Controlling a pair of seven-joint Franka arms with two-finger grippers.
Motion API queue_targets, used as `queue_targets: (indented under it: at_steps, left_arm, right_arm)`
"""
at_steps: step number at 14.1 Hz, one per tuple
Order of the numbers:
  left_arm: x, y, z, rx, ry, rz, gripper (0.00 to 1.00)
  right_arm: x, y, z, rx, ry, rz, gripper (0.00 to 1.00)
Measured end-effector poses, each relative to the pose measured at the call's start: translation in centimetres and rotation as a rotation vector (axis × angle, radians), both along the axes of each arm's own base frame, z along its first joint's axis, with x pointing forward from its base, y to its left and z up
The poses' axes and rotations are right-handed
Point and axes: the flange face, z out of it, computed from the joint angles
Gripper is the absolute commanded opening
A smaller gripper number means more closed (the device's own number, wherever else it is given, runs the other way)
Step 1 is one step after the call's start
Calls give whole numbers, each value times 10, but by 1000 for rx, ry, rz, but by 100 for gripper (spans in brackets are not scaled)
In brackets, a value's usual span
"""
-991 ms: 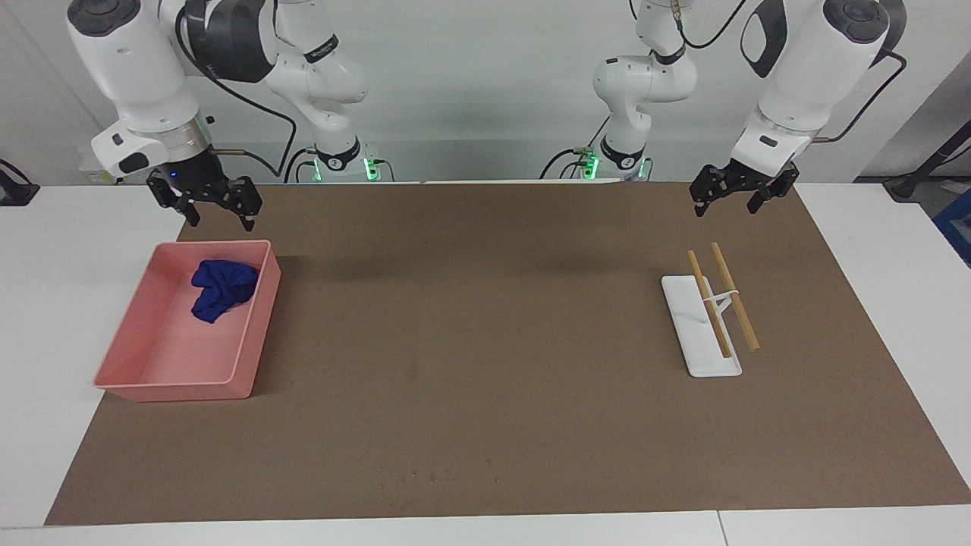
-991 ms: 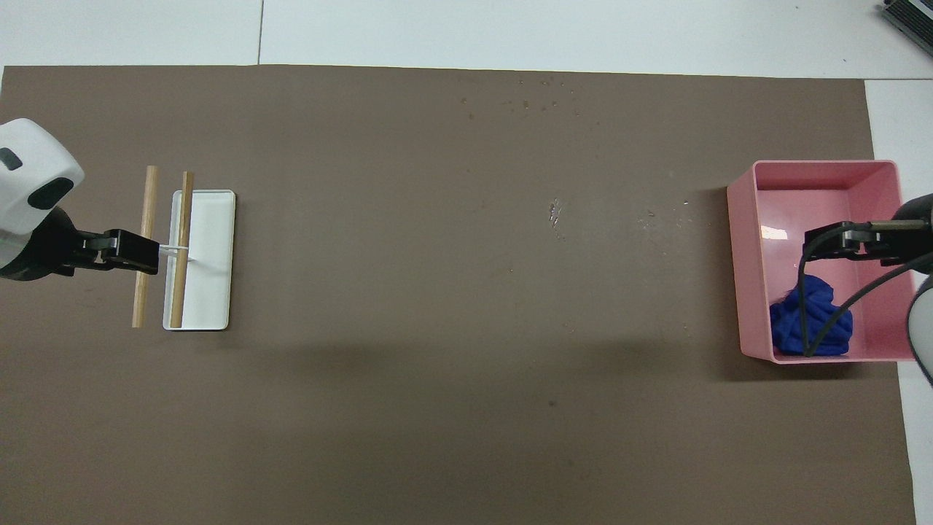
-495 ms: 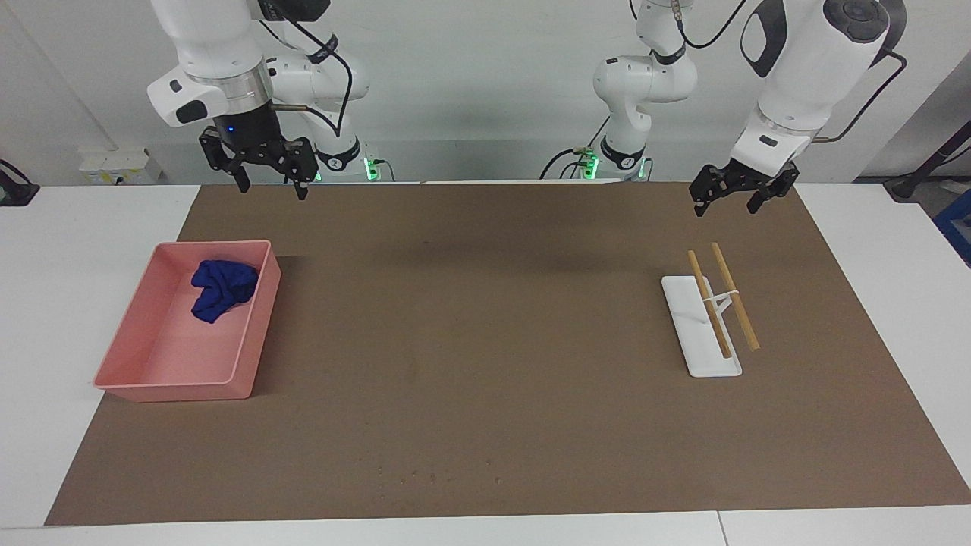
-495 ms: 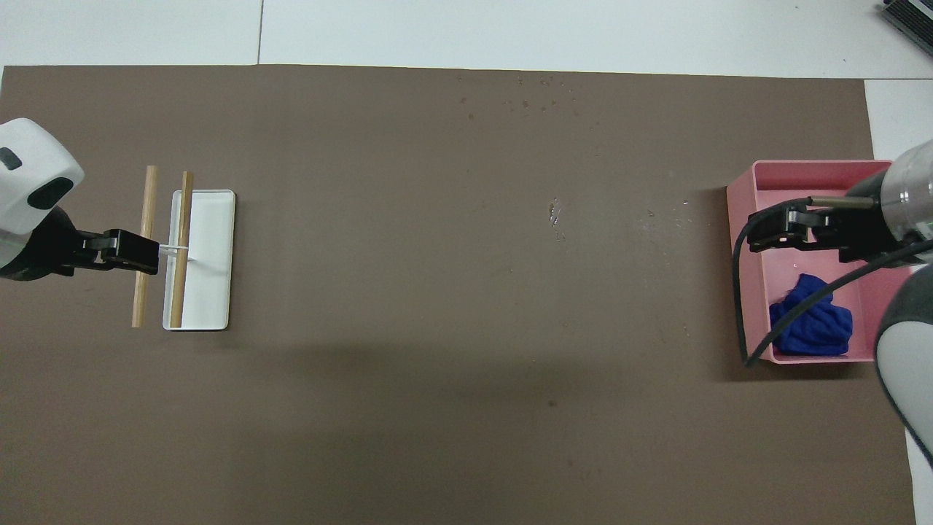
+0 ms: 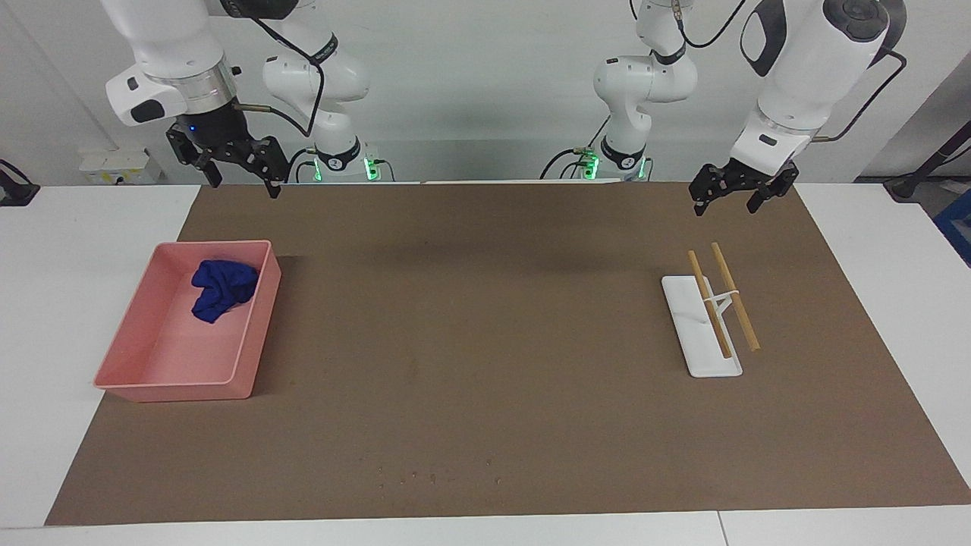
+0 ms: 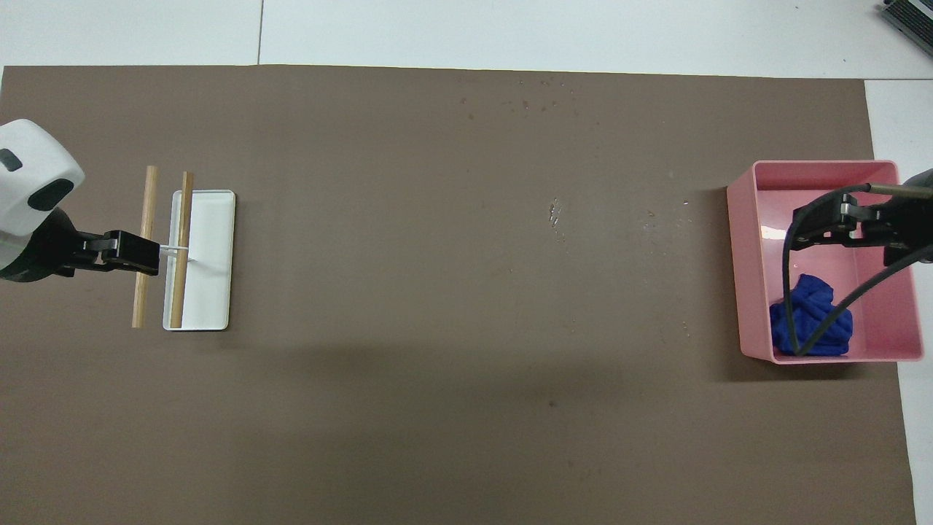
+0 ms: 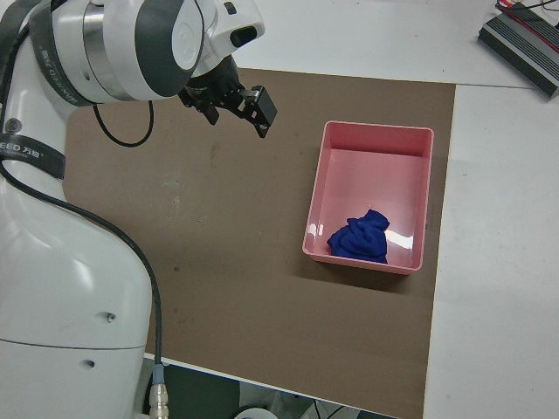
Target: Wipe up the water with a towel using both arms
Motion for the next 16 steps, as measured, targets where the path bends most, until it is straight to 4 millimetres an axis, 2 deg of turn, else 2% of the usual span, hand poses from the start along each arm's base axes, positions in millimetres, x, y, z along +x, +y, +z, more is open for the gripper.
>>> queue_targets:
  at_steps: [16]
  left_arm:
    - [-1, -1, 1, 0, -2, -2, 100]
  right_arm:
    - [-4, 9, -11, 42, 22, 11, 99]
